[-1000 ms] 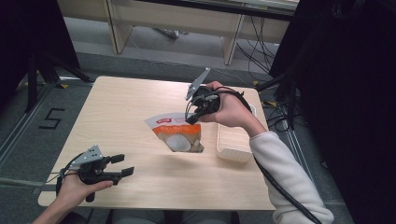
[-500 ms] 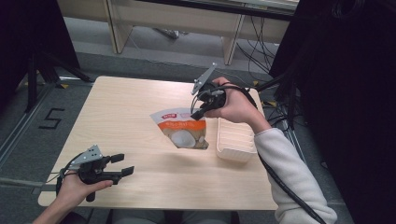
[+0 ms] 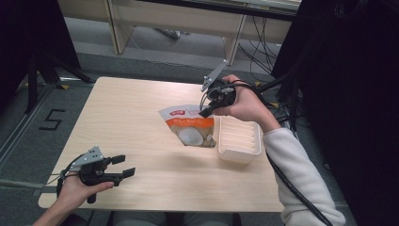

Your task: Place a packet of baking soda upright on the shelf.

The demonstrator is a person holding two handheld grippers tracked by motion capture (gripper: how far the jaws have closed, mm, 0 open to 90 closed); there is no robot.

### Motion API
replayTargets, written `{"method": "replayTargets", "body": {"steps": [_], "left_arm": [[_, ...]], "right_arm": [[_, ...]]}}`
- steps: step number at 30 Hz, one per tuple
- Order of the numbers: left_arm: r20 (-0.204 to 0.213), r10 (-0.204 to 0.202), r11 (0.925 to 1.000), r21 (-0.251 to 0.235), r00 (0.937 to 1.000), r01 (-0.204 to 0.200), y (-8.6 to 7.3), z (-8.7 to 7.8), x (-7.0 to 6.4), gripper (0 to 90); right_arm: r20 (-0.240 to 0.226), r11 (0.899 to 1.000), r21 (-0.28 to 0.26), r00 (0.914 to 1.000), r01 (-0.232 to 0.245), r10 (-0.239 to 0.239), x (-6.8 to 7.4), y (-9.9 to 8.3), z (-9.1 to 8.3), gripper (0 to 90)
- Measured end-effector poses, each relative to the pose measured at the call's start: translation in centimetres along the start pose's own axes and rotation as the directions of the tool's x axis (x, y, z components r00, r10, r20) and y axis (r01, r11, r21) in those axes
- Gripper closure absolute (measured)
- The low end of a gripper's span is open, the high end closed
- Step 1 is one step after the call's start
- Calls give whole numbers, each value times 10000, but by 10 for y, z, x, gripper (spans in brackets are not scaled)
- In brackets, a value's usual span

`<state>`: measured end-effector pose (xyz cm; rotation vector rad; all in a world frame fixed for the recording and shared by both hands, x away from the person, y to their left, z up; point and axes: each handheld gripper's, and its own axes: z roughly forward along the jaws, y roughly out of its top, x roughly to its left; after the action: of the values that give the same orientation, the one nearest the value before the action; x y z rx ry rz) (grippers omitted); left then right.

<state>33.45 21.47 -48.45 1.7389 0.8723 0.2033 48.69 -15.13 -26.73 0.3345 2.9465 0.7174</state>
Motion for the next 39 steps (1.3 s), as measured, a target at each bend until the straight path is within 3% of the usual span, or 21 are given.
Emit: {"method": "replayTargets", "body": {"steps": [4, 15, 17, 19, 28, 31, 37, 39], "left_arm": [[26, -33, 10000, -35, 10000, 33, 0, 0, 0, 276], [-19, -147, 9999, -32, 9999, 147, 0, 1, 0, 275], [56, 113, 9999, 52, 9999, -113, 0, 1, 2, 272], [-58, -137, 9999, 11, 9999, 137, 0, 1, 1, 271], [3, 44, 10000, -11, 10000, -44, 0, 2, 2, 267], [-64, -214, 9998, -47, 9998, 213, 0, 3, 1, 267], [-31, -17, 10000, 77, 10000, 17, 0, 2, 2, 265], [-118, -166, 9998, 54, 9998, 166, 0, 2, 2, 265]], "right_arm": [[-17, 9995, 106, 9995, -309, 309, -1, -2, -2, 900], [125, 9994, 134, 9994, -330, 328, -6, -6, -13, 900], [189, 9993, 102, 9992, -350, 348, -7, -8, -17, 900], [271, 9988, 34, 9985, -485, 484, -7, -10, -20, 900], [388, 9988, 26, 9980, -493, 492, -10, -17, -28, 900], [449, 9986, 2, 9975, -538, 537, -12, -21, -31, 900], [617, 9978, -5, 9959, -657, 656, -12, -25, -36, 900], [620, 9976, -47, 9957, -686, 688, -13, -28, -37, 900]]}}
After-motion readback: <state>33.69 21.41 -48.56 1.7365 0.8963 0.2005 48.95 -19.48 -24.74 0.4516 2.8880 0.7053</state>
